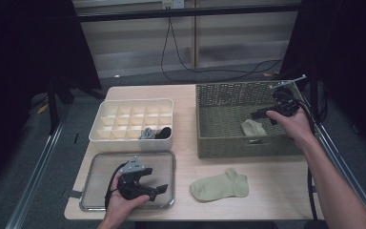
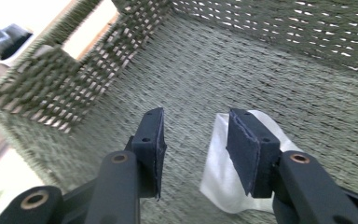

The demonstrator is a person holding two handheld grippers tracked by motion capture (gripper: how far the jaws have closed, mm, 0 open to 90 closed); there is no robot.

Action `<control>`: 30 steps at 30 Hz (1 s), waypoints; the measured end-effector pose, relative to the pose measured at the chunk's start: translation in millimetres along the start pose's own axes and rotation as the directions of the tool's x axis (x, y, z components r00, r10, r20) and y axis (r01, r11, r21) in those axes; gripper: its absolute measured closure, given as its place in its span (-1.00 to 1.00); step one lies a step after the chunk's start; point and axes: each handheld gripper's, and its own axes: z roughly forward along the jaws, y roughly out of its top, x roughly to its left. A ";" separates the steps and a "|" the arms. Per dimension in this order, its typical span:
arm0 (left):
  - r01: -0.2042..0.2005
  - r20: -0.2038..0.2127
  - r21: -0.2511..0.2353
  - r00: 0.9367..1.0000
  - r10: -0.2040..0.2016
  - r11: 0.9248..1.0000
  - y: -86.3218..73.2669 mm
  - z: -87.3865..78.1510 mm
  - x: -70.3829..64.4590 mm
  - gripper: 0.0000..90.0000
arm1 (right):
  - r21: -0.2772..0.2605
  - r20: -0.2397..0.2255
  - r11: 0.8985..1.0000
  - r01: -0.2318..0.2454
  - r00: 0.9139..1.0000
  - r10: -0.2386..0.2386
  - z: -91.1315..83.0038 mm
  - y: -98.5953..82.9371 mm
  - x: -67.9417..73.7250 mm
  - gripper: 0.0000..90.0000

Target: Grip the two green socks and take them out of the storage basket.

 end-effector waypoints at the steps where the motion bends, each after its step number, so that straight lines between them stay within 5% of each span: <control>1: 0.000 0.000 0.000 1.000 0.000 1.000 0.0 0.0 0.0 -0.79 | 0.010 0.004 1.000 0.001 1.000 -0.001 1.6 1.2 -0.2 0.27; 9: -0.009 0.000 -0.003 1.000 0.009 1.000 0.1 -0.9 0.0 -0.78 | 0.108 0.036 0.994 0.011 0.999 -0.015 19.0 11.9 -3.9 0.28; 18: -0.010 0.005 0.003 1.000 0.010 1.000 0.0 0.3 -0.3 -0.77 | 0.136 0.050 0.991 -0.007 0.999 0.000 33.9 19.8 -16.7 0.31; 30: -0.016 0.004 0.012 1.000 0.016 1.000 -0.1 1.6 -2.8 -0.77 | 0.169 0.060 0.986 -0.005 0.998 -0.005 61.5 18.2 -15.9 0.33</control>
